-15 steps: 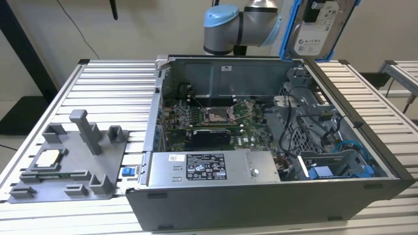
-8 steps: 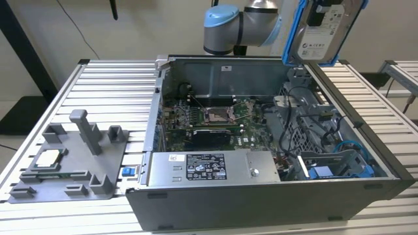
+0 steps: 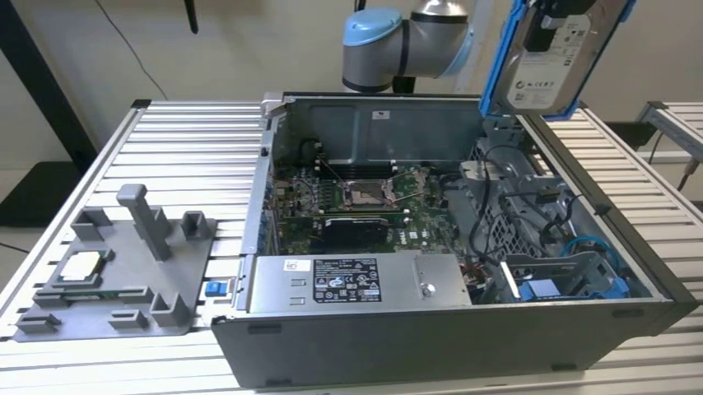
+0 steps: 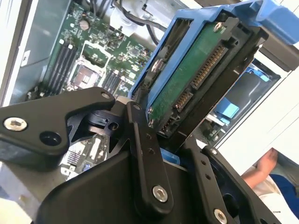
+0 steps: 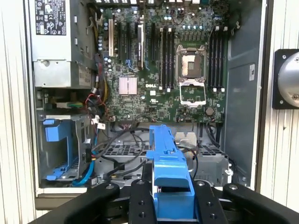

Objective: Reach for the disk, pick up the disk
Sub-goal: 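Pick up the disk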

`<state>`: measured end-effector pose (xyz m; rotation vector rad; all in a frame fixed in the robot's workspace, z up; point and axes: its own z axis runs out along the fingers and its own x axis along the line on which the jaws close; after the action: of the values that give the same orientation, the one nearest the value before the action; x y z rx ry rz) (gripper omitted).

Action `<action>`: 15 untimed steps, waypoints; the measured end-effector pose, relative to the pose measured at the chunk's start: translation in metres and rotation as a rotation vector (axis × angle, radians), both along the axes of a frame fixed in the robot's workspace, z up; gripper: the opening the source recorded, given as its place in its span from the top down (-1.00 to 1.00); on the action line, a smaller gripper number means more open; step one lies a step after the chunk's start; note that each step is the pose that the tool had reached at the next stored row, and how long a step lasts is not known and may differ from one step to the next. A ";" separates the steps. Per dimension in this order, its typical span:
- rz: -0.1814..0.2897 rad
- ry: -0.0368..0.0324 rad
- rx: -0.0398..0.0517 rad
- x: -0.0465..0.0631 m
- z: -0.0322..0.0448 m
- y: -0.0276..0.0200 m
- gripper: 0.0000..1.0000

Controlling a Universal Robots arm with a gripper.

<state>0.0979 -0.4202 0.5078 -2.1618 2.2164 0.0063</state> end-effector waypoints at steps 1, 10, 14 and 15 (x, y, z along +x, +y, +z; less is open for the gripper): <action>0.000 0.0000 -0.0001 0.000 0.0000 -0.0027 1.00; 0.000 0.0000 0.0000 0.000 0.0000 -0.0315 1.00; 0.000 0.0000 0.0001 0.000 -0.0001 -0.0469 1.00; 0.000 0.0000 -0.0001 0.000 -0.0001 -0.0506 1.00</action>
<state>0.0980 -0.4708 0.5077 -2.1619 2.2164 0.0062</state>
